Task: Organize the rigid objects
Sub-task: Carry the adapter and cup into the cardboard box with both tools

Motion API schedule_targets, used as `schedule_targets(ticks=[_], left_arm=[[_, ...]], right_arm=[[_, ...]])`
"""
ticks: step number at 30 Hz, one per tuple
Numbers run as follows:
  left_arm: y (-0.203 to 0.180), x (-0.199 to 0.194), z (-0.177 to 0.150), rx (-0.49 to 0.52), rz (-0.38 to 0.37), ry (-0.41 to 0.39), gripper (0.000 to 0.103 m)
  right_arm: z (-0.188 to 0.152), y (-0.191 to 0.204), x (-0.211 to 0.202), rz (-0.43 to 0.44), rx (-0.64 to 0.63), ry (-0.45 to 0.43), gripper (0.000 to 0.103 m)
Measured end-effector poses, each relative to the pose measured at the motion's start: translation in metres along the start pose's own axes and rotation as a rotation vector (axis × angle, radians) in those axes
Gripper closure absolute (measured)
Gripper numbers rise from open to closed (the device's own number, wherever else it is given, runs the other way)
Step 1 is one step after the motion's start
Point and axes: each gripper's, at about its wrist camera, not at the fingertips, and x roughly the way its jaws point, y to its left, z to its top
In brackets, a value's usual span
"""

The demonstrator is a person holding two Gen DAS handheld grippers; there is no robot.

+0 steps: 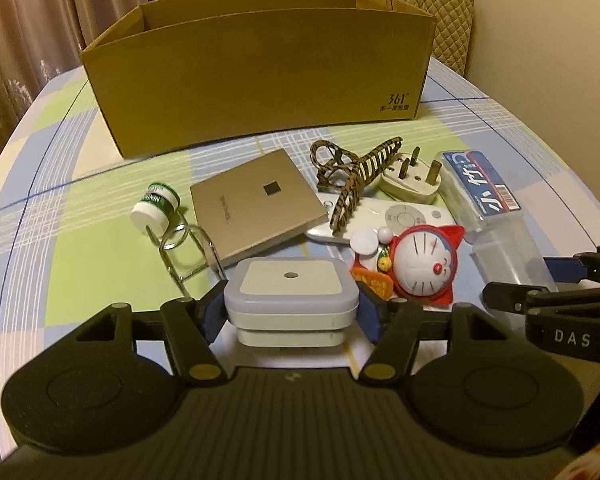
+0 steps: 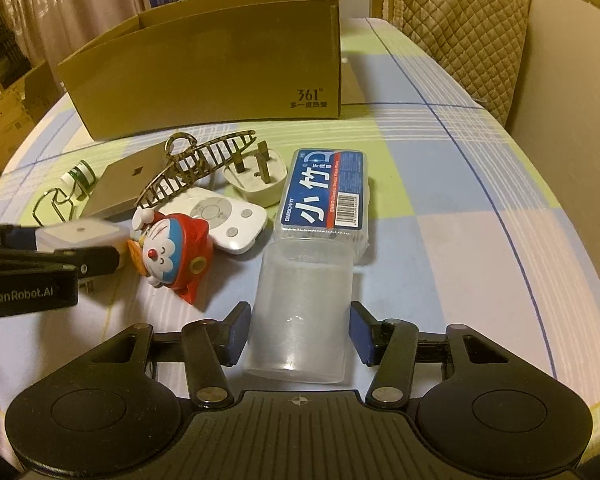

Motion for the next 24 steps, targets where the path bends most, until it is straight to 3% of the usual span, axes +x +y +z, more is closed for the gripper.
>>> schedule_targets(ticks=[13, 18, 24], left_arm=[[0.01, -0.053, 0.002, -0.09, -0.005, -0.044, 0.043], [0.013, -0.073, 0.028, -0.074, -0.005, -0.106, 0.043], [0.021, -0.089, 0.084, -0.041, -0.001, -0.202, 0.043]], right_arm=[[0.004, 0.003, -0.039, 0.026, 0.004, -0.075, 0.054], [0.024, 0.005, -0.059, 0.059, 0.003, -0.126, 0.054], [0.085, 0.011, -0.072, 0.11, -0.033, -0.212, 0.054]])
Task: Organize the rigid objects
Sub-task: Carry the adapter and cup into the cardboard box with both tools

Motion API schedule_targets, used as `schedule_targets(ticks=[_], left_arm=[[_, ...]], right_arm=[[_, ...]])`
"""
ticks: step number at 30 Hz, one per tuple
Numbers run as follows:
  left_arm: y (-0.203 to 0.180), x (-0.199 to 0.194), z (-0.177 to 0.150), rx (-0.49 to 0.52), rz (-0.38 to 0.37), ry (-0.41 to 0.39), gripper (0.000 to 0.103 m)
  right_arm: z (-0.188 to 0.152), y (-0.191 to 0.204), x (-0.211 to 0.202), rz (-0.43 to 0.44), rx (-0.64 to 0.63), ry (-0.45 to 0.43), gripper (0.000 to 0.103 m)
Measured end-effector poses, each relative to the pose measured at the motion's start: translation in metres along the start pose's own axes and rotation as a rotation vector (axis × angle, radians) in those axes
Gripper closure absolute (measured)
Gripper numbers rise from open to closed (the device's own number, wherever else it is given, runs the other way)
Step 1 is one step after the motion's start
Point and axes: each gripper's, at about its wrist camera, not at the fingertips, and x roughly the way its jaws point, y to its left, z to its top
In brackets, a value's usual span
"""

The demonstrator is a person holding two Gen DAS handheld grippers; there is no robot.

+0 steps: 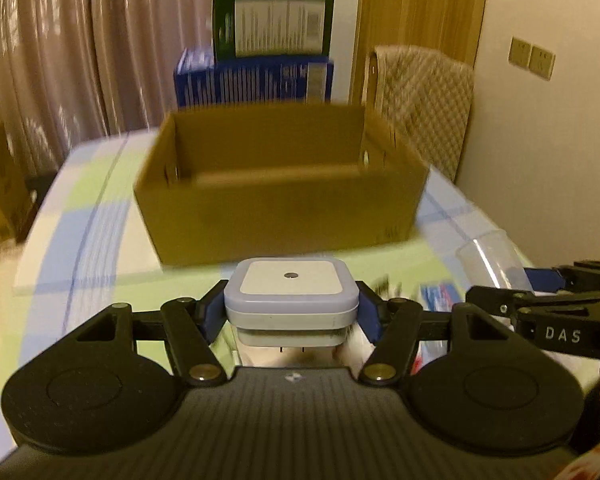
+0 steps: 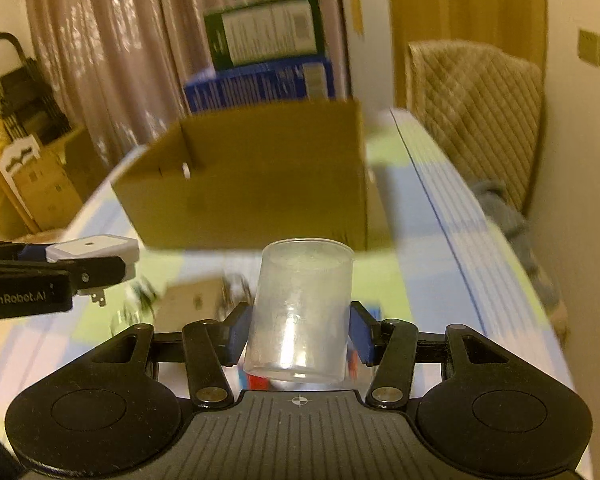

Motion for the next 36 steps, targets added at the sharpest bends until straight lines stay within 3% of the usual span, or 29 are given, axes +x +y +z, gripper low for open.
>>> schedule_targets(ticks=[4, 7, 13, 20, 32, 36], left_arm=[[0.01, 0.011, 0.044, 0.016, 0.002, -0.048, 0.043], [0.014, 0.024, 0.073, 0.064, 0.048, -0.082, 0.043], [0.029, 0.064, 0.114, 0.073, 0.061, -0.07, 0.043], [0.048, 0.109, 0.13, 0.038, 0.048, -0.017, 0.043], [0.053, 0.144, 0.122, 0.012, 0.036, 0.012, 0.043], [0.055, 0.145, 0.125, -0.008, 0.031, 0.011, 0.036]], right_arm=[[0.059, 0.003, 0.016, 0.029, -0.03, -0.06, 0.054], [0.098, 0.002, 0.035, 0.039, -0.046, -0.083, 0.054], [0.147, -0.005, 0.094, 0.058, -0.025, -0.03, 0.054], [0.154, -0.016, 0.141, 0.044, -0.003, 0.043, 0.054], [0.144, -0.023, 0.165, 0.028, 0.008, 0.078, 0.054], [0.145, -0.025, 0.167, 0.027, 0.011, 0.08, 0.054]])
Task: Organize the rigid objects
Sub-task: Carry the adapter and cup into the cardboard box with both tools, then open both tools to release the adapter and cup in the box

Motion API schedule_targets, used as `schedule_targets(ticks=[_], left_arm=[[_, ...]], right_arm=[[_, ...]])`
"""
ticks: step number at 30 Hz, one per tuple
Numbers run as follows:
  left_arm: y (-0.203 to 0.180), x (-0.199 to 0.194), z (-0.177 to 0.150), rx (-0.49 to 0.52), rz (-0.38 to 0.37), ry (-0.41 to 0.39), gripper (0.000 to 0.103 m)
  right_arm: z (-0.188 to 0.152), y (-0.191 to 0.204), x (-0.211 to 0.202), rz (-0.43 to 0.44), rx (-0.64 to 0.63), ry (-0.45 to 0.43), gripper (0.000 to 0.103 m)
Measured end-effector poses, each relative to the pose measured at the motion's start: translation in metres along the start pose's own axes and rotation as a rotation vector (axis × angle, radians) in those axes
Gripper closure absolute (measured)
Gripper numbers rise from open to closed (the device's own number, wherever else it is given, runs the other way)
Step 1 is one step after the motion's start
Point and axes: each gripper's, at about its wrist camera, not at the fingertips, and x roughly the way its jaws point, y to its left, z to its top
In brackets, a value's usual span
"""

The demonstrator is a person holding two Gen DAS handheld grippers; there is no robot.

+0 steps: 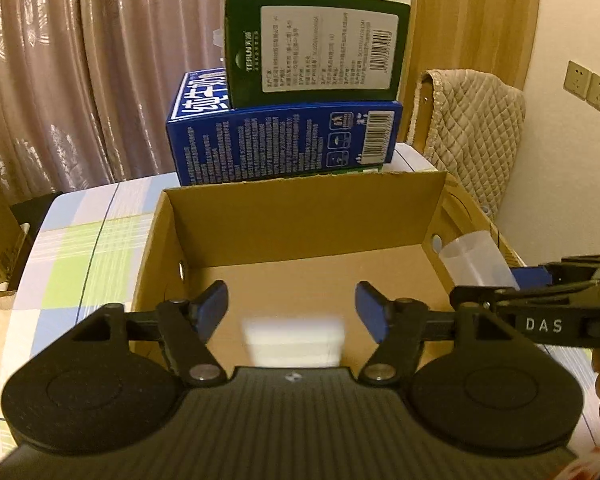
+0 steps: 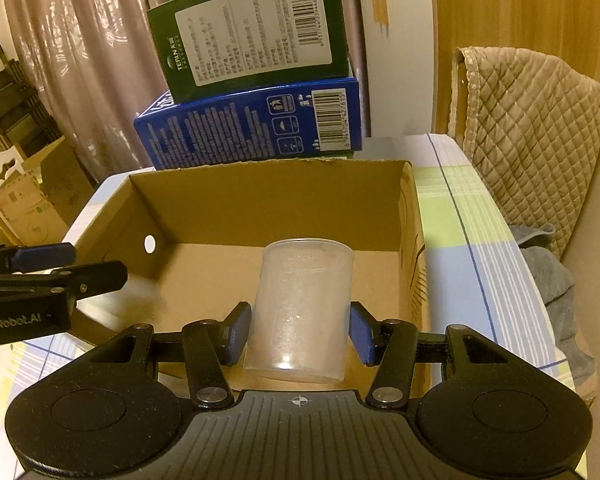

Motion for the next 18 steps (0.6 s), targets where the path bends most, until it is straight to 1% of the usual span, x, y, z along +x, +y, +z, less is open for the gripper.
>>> schedule_targets(ticks=[8, 11, 13, 15, 16, 18], left_arm=[[0.008, -0.013, -0.001, -0.019, 0.012, -0.024, 0.036], [0.01, -0.021, -0.002, -0.026, 0.008, -0.034, 0.036], [0.01, -0.026, -0.003, -0.028, 0.006, -0.039, 0.036], [0.011, -0.032, -0.006, -0.036, 0.003, -0.045, 0.036], [0.011, -0.035, -0.007, -0.036, 0.004, -0.047, 0.036], [0.012, -0.043, -0.011, -0.037, 0.008, -0.054, 0.036]], right_arm=[[-0.002, -0.004, 0.003, -0.002, 0.009, 0.007, 0.054], [-0.001, -0.005, 0.002, 0.017, 0.016, -0.008, 0.054], [0.001, -0.006, 0.0, 0.036, 0.026, -0.025, 0.049], [0.003, -0.006, -0.006, 0.025, 0.021, -0.05, 0.031], [0.004, -0.006, -0.009, 0.018, 0.02, -0.062, 0.029], [0.004, -0.006, -0.017, 0.025, 0.026, -0.076, 0.029]])
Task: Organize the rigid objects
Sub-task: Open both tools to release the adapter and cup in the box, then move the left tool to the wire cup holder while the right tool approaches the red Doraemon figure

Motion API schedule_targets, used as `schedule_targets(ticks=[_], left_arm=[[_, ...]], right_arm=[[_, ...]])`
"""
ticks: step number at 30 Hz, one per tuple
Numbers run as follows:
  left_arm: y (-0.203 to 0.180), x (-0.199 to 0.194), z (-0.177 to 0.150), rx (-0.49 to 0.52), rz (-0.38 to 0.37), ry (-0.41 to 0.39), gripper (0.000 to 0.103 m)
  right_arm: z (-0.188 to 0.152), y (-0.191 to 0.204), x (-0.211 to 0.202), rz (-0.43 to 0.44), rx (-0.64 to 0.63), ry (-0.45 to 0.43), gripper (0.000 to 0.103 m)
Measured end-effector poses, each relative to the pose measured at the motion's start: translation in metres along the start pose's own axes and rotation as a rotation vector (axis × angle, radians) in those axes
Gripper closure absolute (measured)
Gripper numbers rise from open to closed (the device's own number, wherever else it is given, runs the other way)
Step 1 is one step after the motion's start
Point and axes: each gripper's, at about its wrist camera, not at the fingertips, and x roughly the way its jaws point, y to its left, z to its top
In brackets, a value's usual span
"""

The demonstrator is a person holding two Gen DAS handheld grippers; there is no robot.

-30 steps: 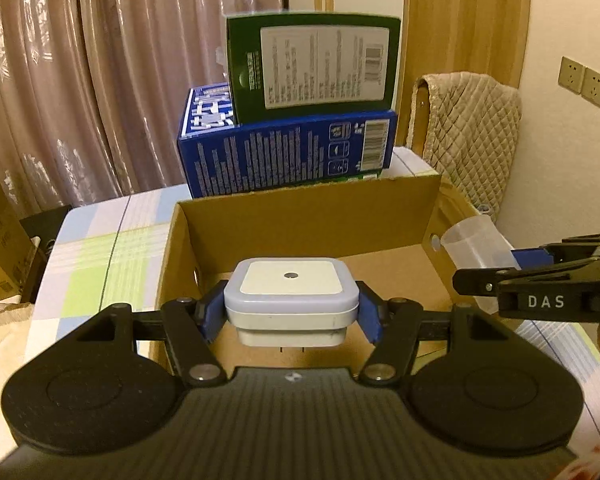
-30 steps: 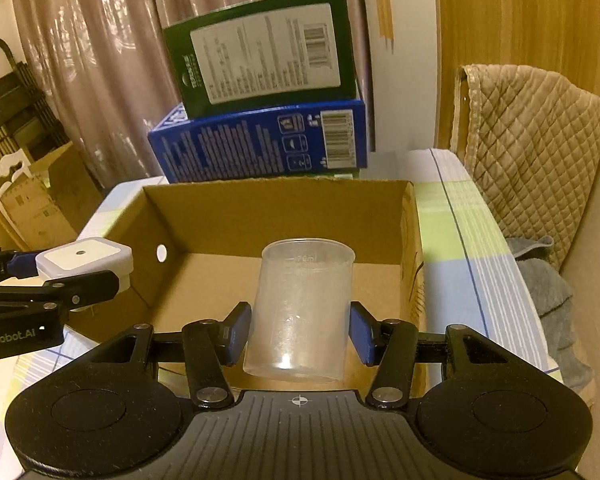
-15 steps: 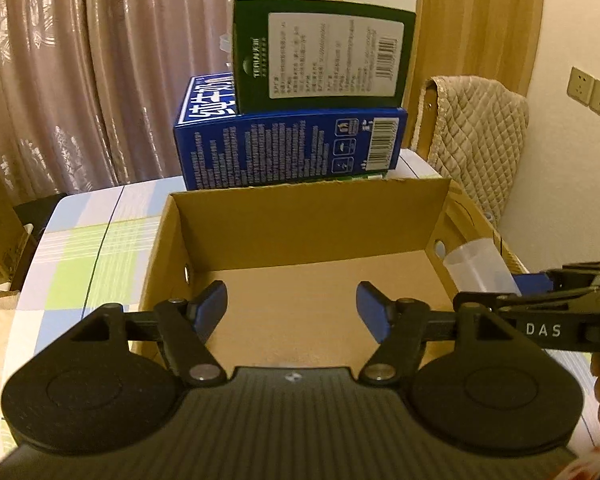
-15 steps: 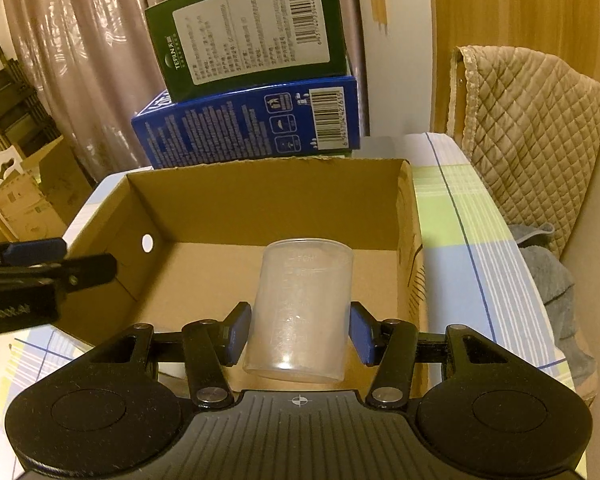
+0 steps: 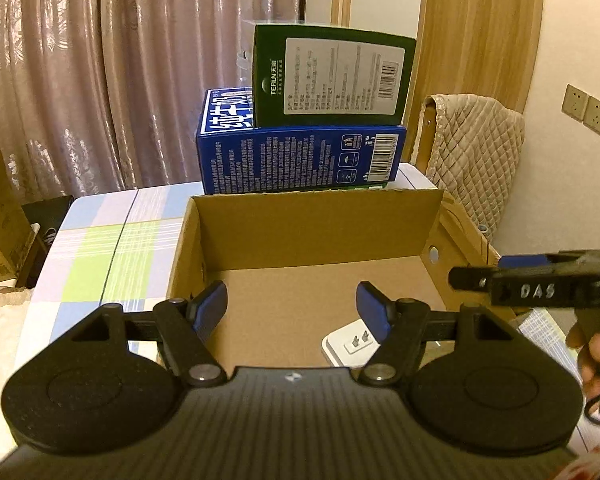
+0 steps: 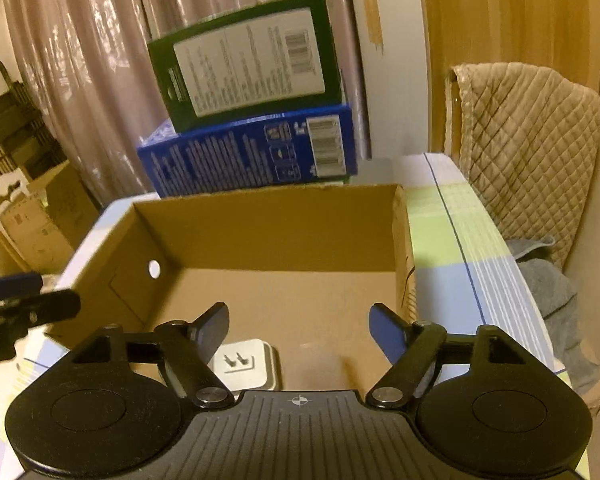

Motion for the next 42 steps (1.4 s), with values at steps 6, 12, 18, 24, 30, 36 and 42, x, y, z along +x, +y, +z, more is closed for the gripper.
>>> schedule_targets(ticks=[6, 12, 18, 24, 30, 36, 42], left_arm=[[0.007, -0.033, -0.013, -0.046, 0.011, -0.015, 0.036], [0.013, -0.077, -0.033, -0.093, 0.023, -0.034, 0.034], [0.013, -0.119, -0.062, -0.116, 0.033, -0.038, 0.034], [0.011, -0.157, -0.092, -0.129, 0.052, -0.042, 0.031], [0.005, -0.183, -0.122, -0.122, 0.071, -0.034, 0.031], [-0.002, -0.195, -0.151, -0.11, 0.074, -0.014, 0.031], [-0.015, -0.193, -0.18, -0.1, 0.075, 0.01, 0.031]], right_arm=[[-0.006, 0.003, -0.039, -0.003, 0.01, -0.036, 0.029], [-0.03, 0.009, -0.089, -0.009, 0.042, -0.065, 0.029], [-0.083, 0.021, -0.134, -0.017, 0.054, -0.04, 0.029], [-0.13, 0.034, -0.175, -0.022, 0.05, -0.034, 0.029], [-0.162, 0.04, -0.205, -0.038, 0.04, -0.044, 0.029], [-0.19, 0.048, -0.222, -0.046, 0.001, -0.025, 0.029], [-0.211, 0.051, -0.22, -0.049, 0.001, -0.007, 0.029]])
